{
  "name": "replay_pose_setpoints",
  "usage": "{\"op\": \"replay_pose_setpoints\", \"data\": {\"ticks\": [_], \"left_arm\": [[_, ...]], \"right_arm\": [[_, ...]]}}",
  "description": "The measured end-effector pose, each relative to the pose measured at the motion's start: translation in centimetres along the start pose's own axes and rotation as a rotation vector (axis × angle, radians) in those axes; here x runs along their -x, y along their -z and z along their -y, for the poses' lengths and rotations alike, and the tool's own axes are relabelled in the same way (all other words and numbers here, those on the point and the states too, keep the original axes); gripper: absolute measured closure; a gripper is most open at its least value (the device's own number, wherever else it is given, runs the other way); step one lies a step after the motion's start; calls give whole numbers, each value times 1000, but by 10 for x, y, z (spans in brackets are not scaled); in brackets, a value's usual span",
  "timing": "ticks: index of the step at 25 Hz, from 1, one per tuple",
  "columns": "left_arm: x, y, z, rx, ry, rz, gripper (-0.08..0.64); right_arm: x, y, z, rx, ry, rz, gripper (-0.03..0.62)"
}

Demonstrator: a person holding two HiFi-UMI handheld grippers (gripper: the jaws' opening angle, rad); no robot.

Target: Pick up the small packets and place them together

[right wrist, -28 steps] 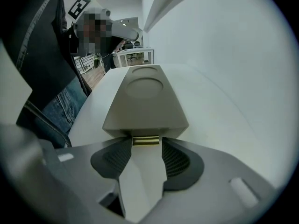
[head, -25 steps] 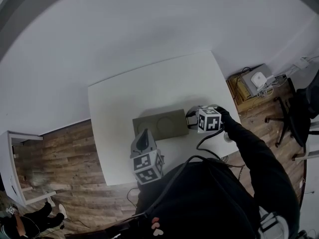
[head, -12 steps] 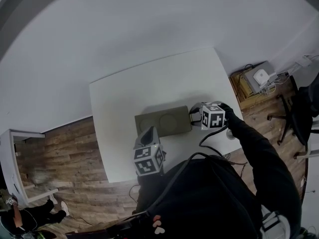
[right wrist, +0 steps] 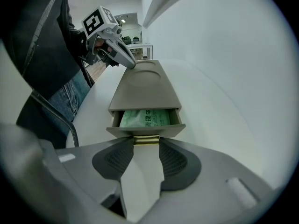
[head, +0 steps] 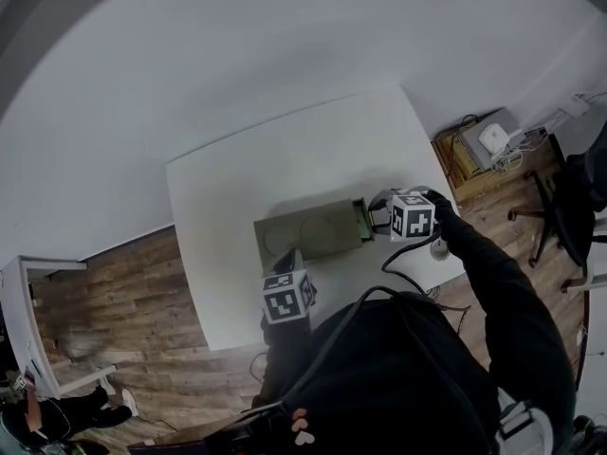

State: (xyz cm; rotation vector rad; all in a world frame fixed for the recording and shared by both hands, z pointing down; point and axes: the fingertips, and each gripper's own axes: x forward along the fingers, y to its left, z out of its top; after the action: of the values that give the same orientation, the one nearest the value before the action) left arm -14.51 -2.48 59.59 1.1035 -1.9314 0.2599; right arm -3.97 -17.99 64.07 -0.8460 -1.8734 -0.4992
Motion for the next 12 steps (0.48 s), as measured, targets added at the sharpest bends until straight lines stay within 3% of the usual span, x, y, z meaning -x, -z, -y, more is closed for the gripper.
{"op": "replay_pose_setpoints", "data": {"ticks": [12], "left_arm": [[4, 4, 0, 33, 36, 5, 560]], "right_arm": [[16, 32, -4, -42, 33, -35, 425]]}}
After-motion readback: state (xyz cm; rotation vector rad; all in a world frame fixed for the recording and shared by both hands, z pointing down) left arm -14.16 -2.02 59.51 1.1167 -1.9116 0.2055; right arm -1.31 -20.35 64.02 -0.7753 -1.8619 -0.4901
